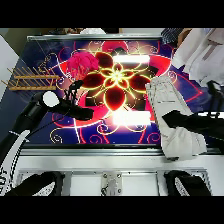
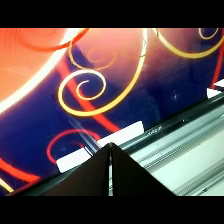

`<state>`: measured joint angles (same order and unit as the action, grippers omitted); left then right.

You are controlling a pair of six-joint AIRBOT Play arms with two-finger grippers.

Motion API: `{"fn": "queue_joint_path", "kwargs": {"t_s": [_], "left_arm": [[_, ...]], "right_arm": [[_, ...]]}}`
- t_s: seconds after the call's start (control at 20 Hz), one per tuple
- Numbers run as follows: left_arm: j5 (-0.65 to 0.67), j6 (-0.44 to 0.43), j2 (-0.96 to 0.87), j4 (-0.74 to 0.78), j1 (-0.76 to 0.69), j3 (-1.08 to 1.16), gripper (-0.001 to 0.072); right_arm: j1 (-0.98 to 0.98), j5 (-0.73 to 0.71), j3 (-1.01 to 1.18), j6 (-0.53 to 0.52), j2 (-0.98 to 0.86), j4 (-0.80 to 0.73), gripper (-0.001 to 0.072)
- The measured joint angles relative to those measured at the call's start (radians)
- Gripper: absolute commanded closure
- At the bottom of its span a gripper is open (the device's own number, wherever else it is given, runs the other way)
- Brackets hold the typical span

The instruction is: Fold the clothes and pants, and hang the long-sleeved shirts on hangers.

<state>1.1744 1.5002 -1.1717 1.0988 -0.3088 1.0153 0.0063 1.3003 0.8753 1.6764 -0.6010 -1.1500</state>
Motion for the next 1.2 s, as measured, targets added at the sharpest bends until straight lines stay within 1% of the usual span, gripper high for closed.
{"fn": "queue_joint_path", "kwargs": {"t_s": [0.15, 0.4, 0.45, 0.5, 0.55, 1.2], "left_arm": [[0.000, 0.000, 0.000, 0.000, 0.000, 0.000, 0.0690], [0.000, 0.000, 0.000, 0.000, 0.000, 0.000, 0.0691], [0.000, 0.000, 0.000, 0.000, 0.000, 0.000, 0.0690], [-0.001, 0.000, 0.000, -0.001, 0.000, 0.000, 0.0690], [-0.001, 0.000, 0.000, -0.001, 0.000, 0.000, 0.0690], [-0.001, 0.000, 0.000, -0.001, 0.000, 0.000, 0.0690]], "right_arm": [[0.107, -0.027, -0.042, -0.030, -0.036, 0.066, 0.0001], [0.234, -0.094, -0.074, -0.049, -0.080, 0.109, 0.0007], [0.245, -0.101, -0.076, -0.050, -0.084, 0.113, 0.0171], [0.252, -0.107, -0.077, -0.051, -0.085, 0.116, 0.0478], [0.258, -0.112, -0.078, -0.051, -0.087, 0.119, 0.0699], [0.271, -0.126, -0.080, -0.054, -0.091, 0.126, 0.0706]]}}
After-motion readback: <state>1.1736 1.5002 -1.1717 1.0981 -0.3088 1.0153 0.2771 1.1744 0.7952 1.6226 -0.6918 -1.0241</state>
